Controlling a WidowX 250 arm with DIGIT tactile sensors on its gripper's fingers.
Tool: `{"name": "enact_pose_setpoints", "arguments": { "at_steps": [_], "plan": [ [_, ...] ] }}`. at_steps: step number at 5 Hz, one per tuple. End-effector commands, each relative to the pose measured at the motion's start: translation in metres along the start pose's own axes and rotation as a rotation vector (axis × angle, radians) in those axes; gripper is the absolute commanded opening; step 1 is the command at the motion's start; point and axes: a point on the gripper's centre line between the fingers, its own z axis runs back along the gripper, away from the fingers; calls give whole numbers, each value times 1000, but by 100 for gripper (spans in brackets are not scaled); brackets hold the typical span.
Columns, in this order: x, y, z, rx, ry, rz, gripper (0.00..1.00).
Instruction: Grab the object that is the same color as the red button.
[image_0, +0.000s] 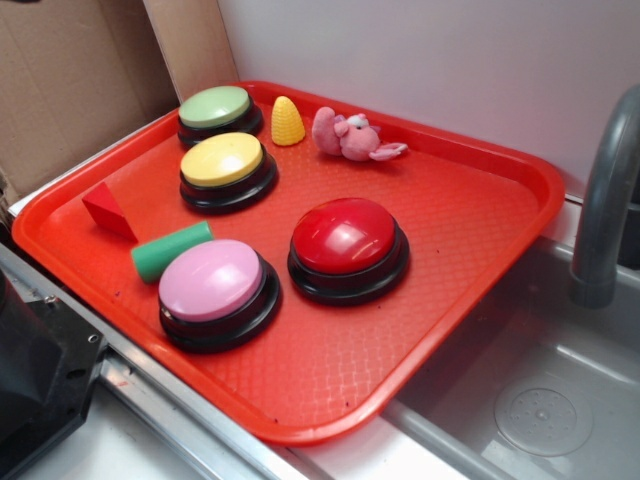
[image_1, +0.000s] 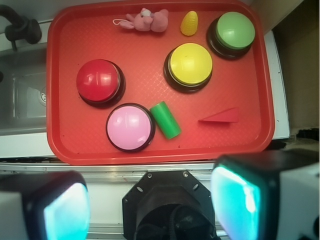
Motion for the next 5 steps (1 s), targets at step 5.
{"name": "enact_pose_setpoints", "arguments": {
  "at_steps": [5],
  "plan": [
    [24, 71, -94, 68, -207, 730, 100]
  ]
}}
